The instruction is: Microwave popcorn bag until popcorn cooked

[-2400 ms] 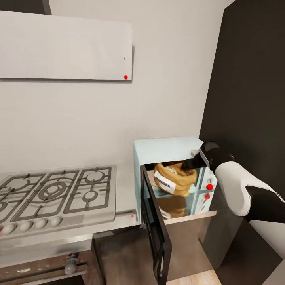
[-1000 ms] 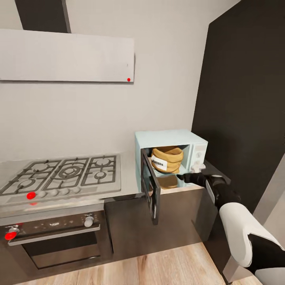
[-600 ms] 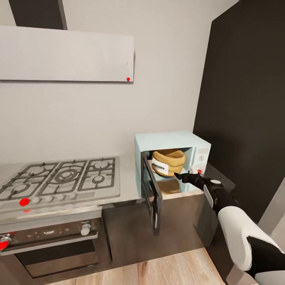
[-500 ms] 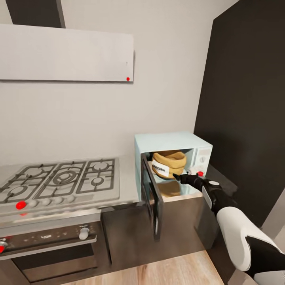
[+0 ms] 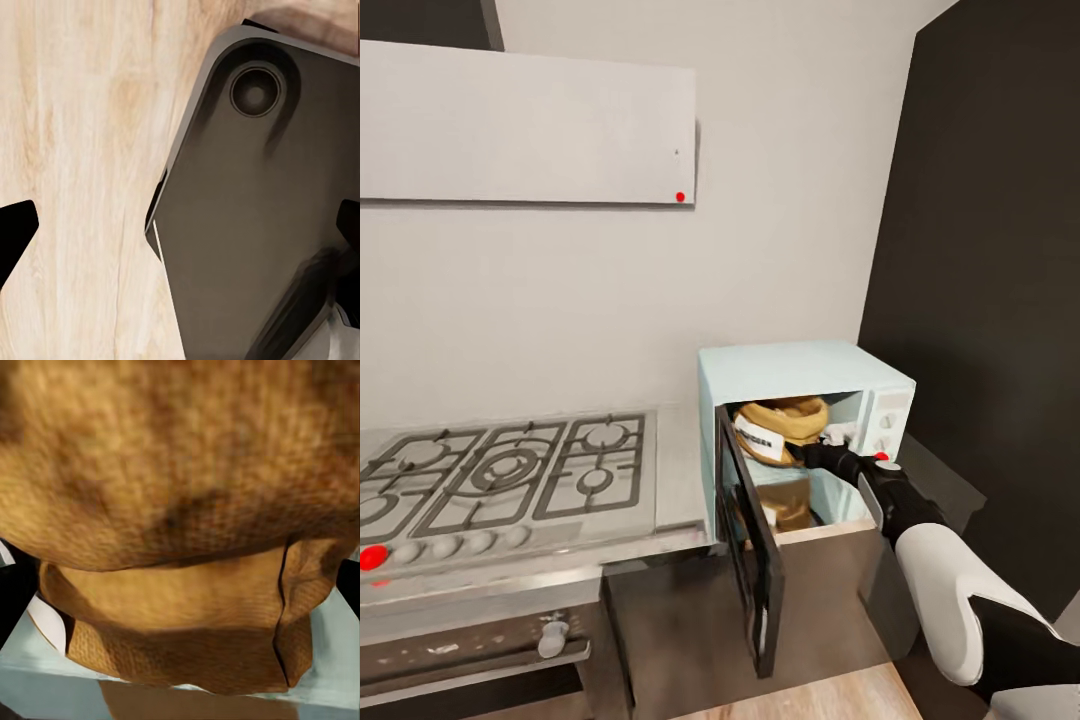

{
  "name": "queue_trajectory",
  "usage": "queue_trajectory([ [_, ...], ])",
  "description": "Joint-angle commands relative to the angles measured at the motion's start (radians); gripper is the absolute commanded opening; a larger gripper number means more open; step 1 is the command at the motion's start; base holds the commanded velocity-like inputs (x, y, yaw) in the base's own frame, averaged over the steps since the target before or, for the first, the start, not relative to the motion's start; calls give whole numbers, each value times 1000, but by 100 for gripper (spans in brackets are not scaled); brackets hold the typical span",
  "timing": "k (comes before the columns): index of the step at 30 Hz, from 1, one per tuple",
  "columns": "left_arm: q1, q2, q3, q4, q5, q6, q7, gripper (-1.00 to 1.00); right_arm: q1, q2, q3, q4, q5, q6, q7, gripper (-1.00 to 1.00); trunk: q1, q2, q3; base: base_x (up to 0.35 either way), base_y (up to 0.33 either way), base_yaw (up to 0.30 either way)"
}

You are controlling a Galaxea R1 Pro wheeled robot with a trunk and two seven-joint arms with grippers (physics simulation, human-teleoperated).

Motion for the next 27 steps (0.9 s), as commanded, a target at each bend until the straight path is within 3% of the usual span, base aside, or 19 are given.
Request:
queue_trajectory([
  [1,0,0,2,-2,4,-2,3,100,-1,2,-8,-2,7,6,10,100,0,-1,-1,172,0,0],
  [10,0,0,2,-2,4,-2,3,100,-1,1,-8,-2,10,6,18,100,0,-1,-1,18,0,0],
  [27,0,-2,3,-2,4,-2,4,100,-1,-15,-7,-20,19,23,15,100,0,-1,-1,-321,0,0],
])
